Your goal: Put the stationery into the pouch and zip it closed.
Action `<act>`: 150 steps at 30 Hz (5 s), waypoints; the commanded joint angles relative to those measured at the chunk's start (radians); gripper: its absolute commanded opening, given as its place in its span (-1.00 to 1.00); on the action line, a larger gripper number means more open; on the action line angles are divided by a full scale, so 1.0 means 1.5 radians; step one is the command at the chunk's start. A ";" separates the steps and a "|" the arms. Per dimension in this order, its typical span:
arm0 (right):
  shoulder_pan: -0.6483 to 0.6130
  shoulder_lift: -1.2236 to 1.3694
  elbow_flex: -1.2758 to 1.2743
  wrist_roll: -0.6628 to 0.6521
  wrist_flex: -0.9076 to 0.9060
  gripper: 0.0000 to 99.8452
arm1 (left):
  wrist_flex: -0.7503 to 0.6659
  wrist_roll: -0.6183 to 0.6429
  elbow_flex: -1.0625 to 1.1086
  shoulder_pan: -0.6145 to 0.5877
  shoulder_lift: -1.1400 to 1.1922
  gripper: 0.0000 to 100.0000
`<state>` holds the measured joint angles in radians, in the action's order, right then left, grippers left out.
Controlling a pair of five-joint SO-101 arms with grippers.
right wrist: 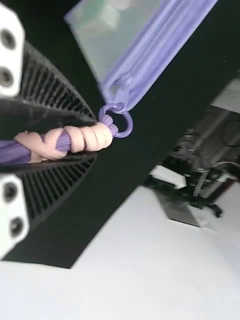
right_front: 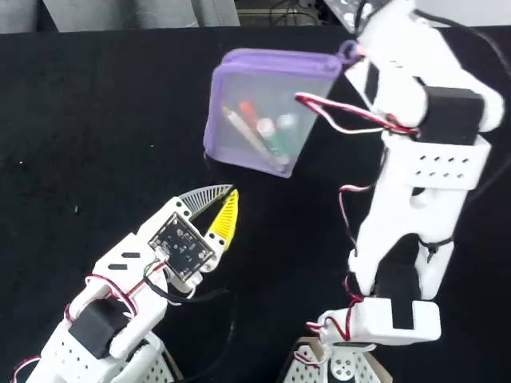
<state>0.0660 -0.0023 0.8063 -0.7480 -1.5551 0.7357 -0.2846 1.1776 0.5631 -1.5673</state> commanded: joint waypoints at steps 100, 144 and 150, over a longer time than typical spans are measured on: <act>-0.075 -0.874 -1.250 0.283 0.407 -0.62 | 0.169 0.255 0.064 -0.429 -0.157 -0.94; -0.071 -1.255 -1.660 0.279 0.270 -0.93 | 0.359 0.251 0.348 -0.614 -0.170 -0.94; -0.071 -1.255 -1.660 0.279 0.270 -0.93 | 0.359 0.251 0.348 -0.613 -0.170 -0.94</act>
<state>-0.0368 -1.8021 -1.6855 -0.3291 -1.1469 1.2712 0.0821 1.6747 -0.3514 -1.8190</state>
